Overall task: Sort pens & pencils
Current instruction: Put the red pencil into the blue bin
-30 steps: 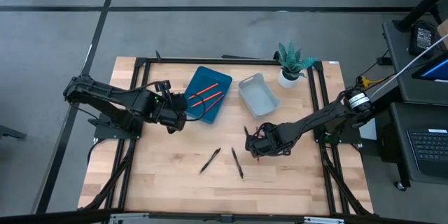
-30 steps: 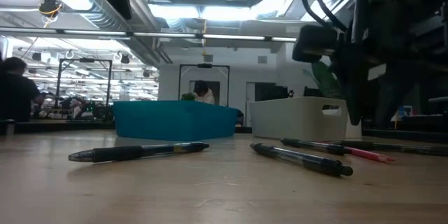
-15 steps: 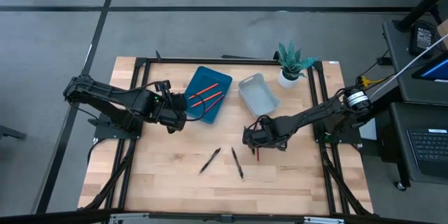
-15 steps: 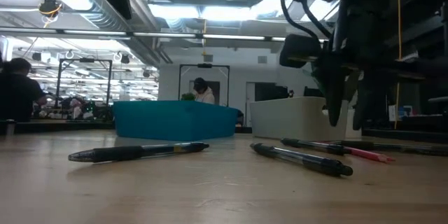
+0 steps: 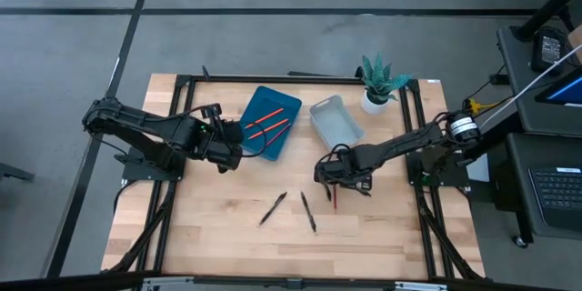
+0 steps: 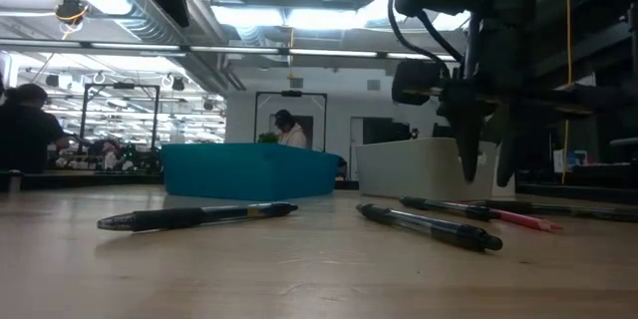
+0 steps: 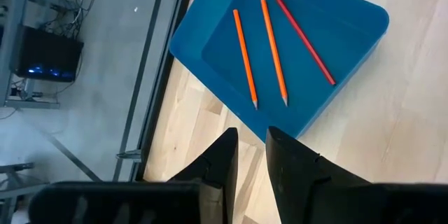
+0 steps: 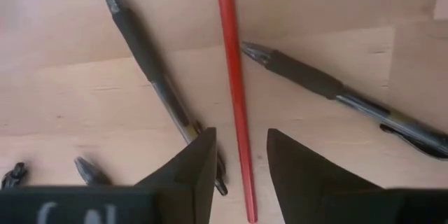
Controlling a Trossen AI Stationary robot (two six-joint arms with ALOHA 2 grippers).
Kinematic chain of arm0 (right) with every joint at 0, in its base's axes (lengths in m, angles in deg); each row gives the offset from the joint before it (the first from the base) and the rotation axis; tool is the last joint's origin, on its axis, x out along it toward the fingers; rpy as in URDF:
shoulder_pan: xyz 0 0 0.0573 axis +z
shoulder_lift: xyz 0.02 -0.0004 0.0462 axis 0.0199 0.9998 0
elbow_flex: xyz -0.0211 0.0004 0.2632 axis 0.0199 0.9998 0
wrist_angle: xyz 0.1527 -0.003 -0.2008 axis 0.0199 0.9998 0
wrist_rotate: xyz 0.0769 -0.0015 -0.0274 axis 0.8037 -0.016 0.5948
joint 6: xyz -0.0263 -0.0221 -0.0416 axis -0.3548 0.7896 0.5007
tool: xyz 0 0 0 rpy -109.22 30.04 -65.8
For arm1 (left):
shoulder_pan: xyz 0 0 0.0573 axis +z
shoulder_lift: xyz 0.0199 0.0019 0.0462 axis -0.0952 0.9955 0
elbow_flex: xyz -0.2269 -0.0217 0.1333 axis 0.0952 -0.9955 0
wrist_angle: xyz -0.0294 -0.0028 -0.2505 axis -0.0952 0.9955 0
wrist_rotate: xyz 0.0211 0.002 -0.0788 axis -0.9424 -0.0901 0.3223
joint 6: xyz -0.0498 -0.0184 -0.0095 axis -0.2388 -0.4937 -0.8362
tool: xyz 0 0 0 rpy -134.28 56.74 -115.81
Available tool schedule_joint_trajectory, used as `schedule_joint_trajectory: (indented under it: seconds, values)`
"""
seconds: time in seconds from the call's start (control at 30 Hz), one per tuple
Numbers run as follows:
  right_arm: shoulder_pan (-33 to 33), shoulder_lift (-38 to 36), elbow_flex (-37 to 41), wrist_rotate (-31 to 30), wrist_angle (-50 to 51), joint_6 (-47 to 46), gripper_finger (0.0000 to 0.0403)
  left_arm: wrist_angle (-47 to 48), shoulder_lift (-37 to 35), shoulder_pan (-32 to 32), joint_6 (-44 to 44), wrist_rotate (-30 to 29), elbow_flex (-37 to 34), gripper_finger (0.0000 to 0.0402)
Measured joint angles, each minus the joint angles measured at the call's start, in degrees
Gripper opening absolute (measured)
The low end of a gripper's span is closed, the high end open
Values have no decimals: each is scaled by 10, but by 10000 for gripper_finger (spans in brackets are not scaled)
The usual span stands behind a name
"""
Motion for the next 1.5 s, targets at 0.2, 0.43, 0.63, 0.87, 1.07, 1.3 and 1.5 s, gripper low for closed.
schedule_joint_trajectory:
  seconds: [0.2, 0.43, 0.63, 0.87, 1.07, 1.3, 1.5]
  values:
    - [-8, 20, 0, 30, -25, 1, 127, 0, 0, 0, 0, -10, 0, 69]
    - [-23, 38, 0, 55, -52, 26, 127, 0, 0, 0, 0, -15, 0, 69]
    - [-27, 38, -3, 61, -44, 32, 127, 0, 0, 0, 9, -15, 0, 69]
    - [-27, 38, -5, 80, -20, 38, 127, 0, 0, 0, 17, -30, 0, 69]
    - [-27, 38, -5, 77, -3, 39, 127, 0, 0, 0, 18, -30, 0, 69]
    - [-32, 38, -5, 71, 5, 41, 127, -3, 0, 0, 25, -30, 0, 69]
    - [-38, 38, -5, 58, 6, 53, 127, -2, 0, 0, 25, -30, 0, 69]
